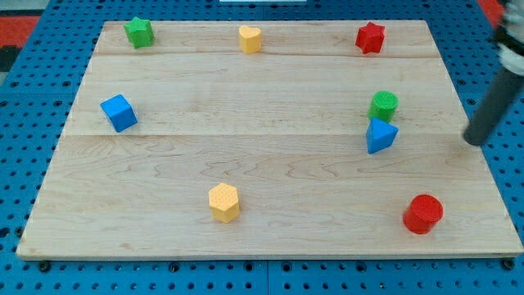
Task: Nudge the blue triangle left a bit
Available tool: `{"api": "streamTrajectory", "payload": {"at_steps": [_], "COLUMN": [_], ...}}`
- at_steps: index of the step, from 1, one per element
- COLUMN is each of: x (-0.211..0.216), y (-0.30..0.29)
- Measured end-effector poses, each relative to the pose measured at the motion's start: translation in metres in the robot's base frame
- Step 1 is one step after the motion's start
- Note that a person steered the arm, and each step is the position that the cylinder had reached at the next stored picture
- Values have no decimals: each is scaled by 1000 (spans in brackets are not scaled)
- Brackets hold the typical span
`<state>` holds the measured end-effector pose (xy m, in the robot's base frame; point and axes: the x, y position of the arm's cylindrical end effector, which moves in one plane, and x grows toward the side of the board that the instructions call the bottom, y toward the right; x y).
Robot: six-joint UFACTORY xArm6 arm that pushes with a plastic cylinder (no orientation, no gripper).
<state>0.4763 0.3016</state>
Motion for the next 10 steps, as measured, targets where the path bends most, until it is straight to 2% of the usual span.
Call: {"api": "streamTrajectory", "payload": {"at_steps": [3,6,9,10], "x": [-10,-10,-10,-13], "y": [-3,-43,-48,-101]}}
